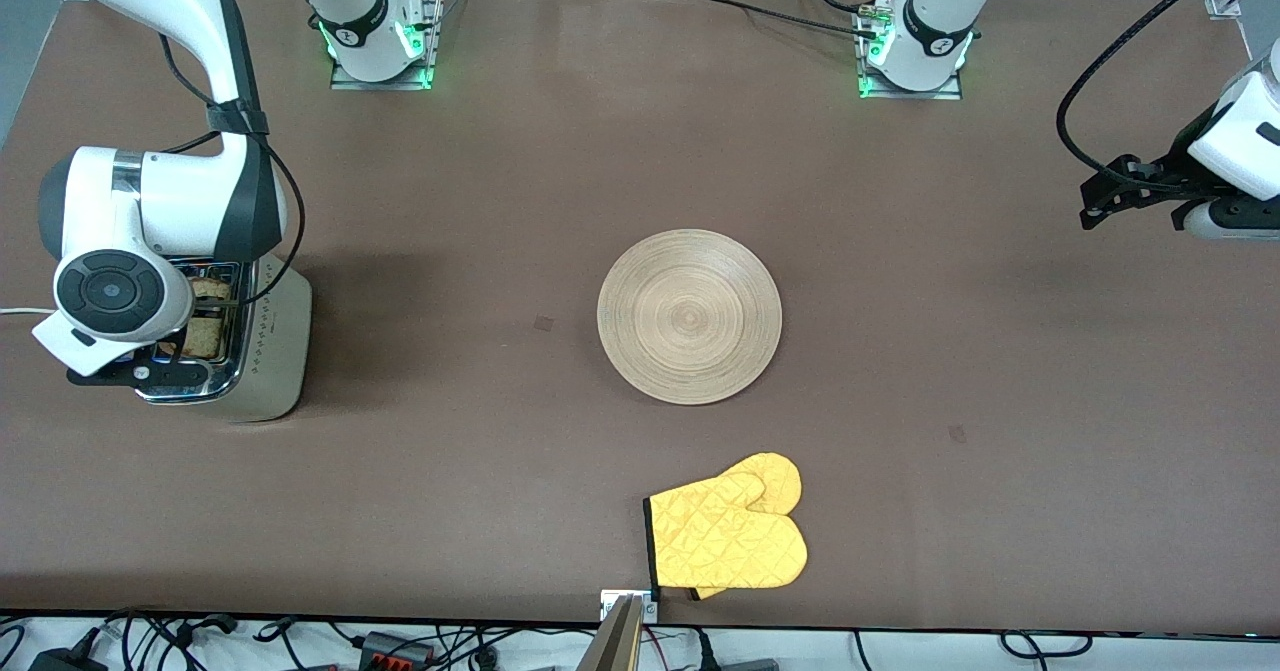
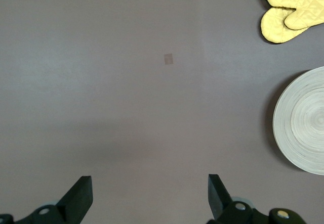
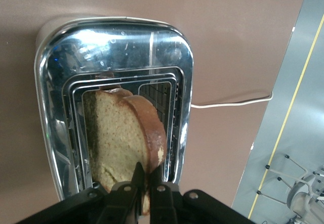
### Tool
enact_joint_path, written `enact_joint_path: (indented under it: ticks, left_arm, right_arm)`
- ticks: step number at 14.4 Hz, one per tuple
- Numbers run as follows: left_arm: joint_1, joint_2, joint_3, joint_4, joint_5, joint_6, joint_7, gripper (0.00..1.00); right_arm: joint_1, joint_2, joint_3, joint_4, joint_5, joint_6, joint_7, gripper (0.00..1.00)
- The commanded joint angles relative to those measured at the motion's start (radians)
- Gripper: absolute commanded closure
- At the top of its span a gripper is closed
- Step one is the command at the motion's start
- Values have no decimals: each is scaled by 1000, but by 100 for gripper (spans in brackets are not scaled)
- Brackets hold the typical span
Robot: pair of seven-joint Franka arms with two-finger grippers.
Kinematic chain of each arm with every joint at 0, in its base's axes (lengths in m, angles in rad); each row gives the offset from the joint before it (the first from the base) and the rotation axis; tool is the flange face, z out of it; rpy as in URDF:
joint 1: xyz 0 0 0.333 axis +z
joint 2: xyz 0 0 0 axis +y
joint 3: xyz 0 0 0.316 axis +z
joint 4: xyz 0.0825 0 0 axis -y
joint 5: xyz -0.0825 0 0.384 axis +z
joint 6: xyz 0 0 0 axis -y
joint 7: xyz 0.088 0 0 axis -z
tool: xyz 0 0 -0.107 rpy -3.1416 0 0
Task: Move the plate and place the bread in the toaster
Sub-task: 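Lower the bread into the toaster slot with the right gripper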
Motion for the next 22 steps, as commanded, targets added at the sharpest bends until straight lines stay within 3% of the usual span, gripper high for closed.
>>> enact_joint_path:
  ticks: [1,2,3,11,15,20,22]
  left_arm:
    - [-3,13,0,30,-13,-20,-5,0]
    - [-3,13,0,30,-13,-20,-5,0]
    - [-3,13,0,30,-13,-20,-5,0]
    - [-3,12,0,30,-13,-20,-6,0]
    - [-3,12,0,30,-13,-20,-6,0]
    - [-5,12,0,30,-13,-20,-9,0]
    - [-5,12,0,30,-13,-20,-9,0]
  right_arm:
    - [6,-8,1,-20,10,18,14,61]
    - [1,-10,1,-18,25,21,14,6]
    - [0,-13,1,-14,64,18,11,0]
    - [26,-74,1,51,94,-18,6,0]
    - [27,-92,0,138,233,-61,-9,0]
    - [20,-94,-11,164,387,-54,-14,0]
    - [20,-94,-13,202,401,-63,-14,0]
